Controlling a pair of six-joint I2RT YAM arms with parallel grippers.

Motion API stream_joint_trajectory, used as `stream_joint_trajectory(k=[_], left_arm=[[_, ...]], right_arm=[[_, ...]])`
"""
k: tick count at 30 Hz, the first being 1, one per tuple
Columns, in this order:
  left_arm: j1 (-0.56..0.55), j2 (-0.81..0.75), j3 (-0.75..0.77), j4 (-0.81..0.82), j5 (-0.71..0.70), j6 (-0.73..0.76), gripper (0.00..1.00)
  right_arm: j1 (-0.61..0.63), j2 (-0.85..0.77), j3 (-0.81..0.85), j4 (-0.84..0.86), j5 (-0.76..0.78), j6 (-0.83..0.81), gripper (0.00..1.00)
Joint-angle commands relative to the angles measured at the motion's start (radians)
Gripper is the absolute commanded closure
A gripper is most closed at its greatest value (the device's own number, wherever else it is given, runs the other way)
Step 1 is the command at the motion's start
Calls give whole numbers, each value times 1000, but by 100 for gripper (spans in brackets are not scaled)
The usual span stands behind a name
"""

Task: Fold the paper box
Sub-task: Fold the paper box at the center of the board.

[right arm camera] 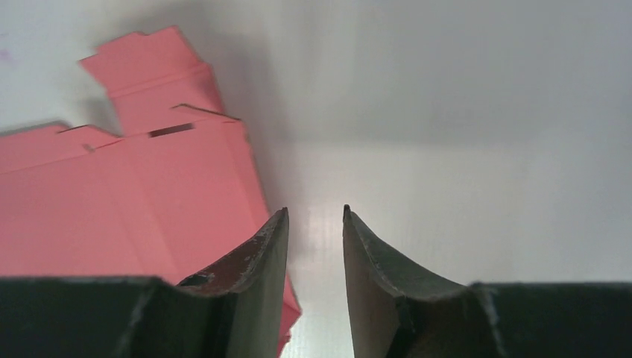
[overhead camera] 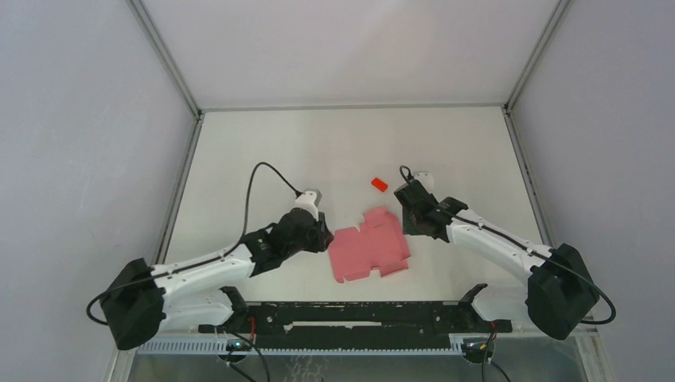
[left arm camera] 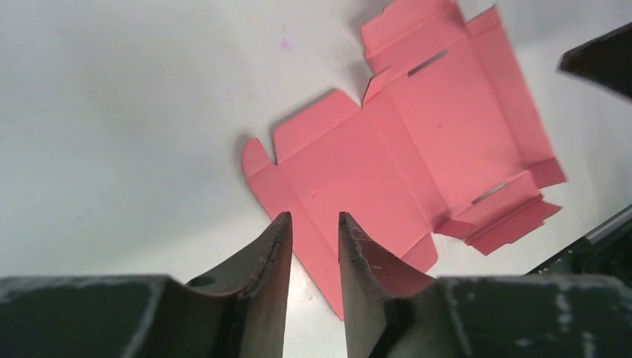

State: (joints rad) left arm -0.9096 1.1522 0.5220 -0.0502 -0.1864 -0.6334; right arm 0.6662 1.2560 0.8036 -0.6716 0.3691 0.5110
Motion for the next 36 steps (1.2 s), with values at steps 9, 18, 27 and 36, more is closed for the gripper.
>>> stream_joint_trajectory(k=[9,18,27,36], left_arm=[[43,-187,-41,-283,-136,-122,54],[43,-181,-113,-220,-153,-173,54],[44,-220,-217,-12,-56,-175,54],[44,-303,-311,178,21,-210,52]], right_arm=[[46,-16,14,166,-227,-144,58],[41,103,17,218,-358,-149,62],[38,253,-15,308,-451,-102,64],[19,275,-49,340,-469,-91,65]])
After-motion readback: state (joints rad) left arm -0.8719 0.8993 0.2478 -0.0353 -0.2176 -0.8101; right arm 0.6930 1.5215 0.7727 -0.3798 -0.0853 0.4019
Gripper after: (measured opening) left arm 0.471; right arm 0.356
